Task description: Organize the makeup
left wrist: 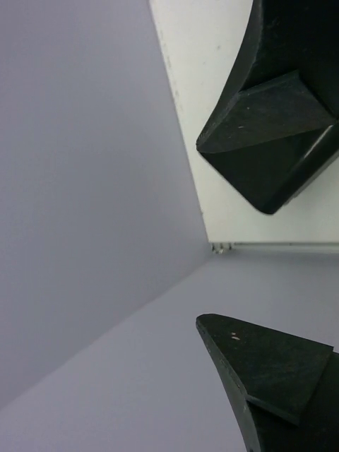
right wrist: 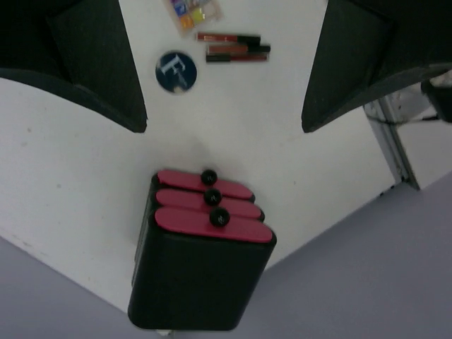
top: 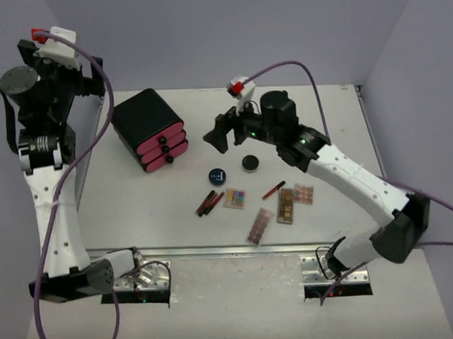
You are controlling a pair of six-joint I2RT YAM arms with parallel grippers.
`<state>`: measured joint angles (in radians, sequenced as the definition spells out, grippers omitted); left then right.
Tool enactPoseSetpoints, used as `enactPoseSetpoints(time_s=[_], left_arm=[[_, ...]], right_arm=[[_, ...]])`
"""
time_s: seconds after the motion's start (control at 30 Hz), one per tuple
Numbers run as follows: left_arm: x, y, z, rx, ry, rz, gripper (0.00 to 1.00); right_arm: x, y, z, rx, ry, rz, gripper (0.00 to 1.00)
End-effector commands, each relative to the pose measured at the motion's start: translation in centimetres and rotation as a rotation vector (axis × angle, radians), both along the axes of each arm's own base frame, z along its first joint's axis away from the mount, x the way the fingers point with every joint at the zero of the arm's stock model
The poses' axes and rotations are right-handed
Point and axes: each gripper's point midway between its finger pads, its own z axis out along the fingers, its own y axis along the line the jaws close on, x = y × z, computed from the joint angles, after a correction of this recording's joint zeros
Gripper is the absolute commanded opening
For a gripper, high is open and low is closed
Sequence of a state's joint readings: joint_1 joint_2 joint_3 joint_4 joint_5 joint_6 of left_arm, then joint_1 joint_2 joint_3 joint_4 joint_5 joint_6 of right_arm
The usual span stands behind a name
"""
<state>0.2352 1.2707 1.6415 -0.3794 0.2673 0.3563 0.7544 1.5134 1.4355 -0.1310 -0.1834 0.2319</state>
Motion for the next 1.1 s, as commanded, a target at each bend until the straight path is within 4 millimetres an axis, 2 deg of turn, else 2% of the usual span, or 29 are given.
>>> enactPoseSetpoints(time_s=[0.0,0.03,0.1,0.17,0.23,0.37,0.47,0.7,0.93,1.07], left_arm=[[5.4,0.3,-11.5,-0.156,0.271,-0.026,0.95],[6.2,0.5,-12.6,-0.166,0.283,-0.027,0.95],[7.3,0.6,-14.3,-0.182,0.308,-0.029,0.95],[8.2,0.7,-15.4,-0.188,0.317,-0.033,0.95],[8.7,0.7,-16.2,-0.186,0.312,-0.04,0.95],[9.4,0.5,-17.5,-0.192,0.314,-0.058,0.95],[10.4,0.5,-19.5,-0.215,0.34,-0.068,0.95],[11.3,1.1,-23.1,-0.232,0.375,-0.039,0.95],[11.6,1.5,-25.2,-0.23,0.402,-0.018,0.95],[11.5,1.6,-25.8,-0.222,0.411,-0.017,0.95]], right_arm=[[2.3,8.4,-2.2,-0.113,-0.093,0.045,0.91],[3.1,10.5,-2.7,-0.124,-0.107,0.053,0.91],[5.4,13.3,-3.5,-0.142,-0.112,0.036,0.9],[7.2,14.4,-3.6,-0.15,-0.121,-0.014,0.87],[7.9,15.1,-5.8,-0.159,-0.101,-0.029,0.82],[7.7,15.5,-7.7,-0.121,-0.08,-0.043,0.78],[9.0,15.3,-9.5,-0.134,-0.07,-0.122,0.73],[10.6,16.2,-13.3,-0.146,-0.031,-0.2,0.7],[12.0,15.8,-14.5,-0.147,-0.039,-0.287,0.62],[12.0,15.7,-15.0,-0.142,-0.038,-0.307,0.59]])
